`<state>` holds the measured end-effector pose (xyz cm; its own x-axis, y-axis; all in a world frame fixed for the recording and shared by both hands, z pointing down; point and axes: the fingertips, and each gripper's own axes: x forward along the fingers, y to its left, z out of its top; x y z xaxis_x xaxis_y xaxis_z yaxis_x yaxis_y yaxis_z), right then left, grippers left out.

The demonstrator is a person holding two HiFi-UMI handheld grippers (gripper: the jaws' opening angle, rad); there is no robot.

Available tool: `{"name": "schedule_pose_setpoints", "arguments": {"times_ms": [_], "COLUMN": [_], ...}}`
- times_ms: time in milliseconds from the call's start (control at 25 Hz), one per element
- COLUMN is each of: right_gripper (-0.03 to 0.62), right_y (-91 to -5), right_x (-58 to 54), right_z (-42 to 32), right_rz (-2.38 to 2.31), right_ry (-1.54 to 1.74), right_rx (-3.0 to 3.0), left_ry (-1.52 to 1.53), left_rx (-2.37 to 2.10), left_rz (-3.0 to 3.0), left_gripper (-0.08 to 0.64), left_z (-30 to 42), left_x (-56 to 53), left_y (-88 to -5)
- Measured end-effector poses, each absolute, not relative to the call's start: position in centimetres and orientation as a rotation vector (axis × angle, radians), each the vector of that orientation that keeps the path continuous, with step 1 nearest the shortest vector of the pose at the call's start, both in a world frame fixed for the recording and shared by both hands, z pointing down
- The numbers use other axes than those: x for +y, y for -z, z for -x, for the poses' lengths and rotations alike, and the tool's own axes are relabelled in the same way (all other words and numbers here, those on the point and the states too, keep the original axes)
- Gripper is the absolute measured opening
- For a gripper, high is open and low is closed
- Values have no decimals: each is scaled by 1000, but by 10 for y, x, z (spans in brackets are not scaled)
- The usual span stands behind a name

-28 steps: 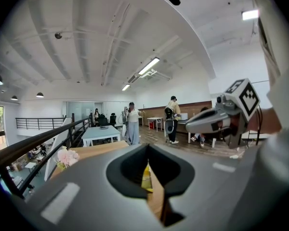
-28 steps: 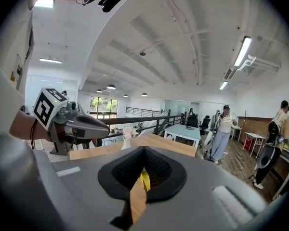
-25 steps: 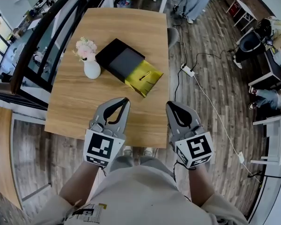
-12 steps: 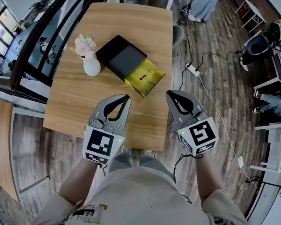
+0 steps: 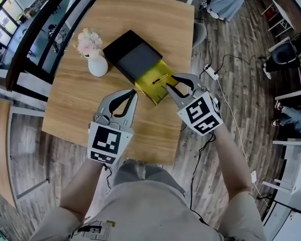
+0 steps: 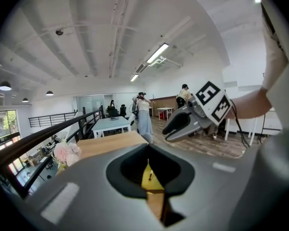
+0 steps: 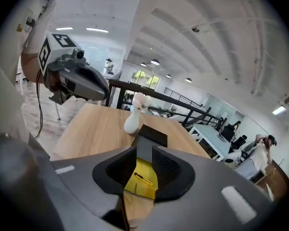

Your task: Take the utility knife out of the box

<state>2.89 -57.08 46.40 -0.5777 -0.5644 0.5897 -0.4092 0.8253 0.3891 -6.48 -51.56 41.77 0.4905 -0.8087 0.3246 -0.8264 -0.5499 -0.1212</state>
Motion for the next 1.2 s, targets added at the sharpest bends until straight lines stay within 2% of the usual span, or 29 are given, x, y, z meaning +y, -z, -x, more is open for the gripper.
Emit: {"name": "schedule_pose_setpoints", "arguments": {"times_ms": [760,1200], "right_gripper": [117,121], "right_y": [-697,-756], "right_x": [-652,-671], "right_z": [-7,-14], "right_rz": [-118,-44], "right_ry": [168,164], "right_rx": [-1903,-1811], "left_ry": [-635,-694], "left_rx": [-1356,-1338], "left_rz": [-2476,-2357], "left_gripper": [2,2], "left_z": [84,97], "left_x": [-583,-583], "left_y": [-562,-622]}}
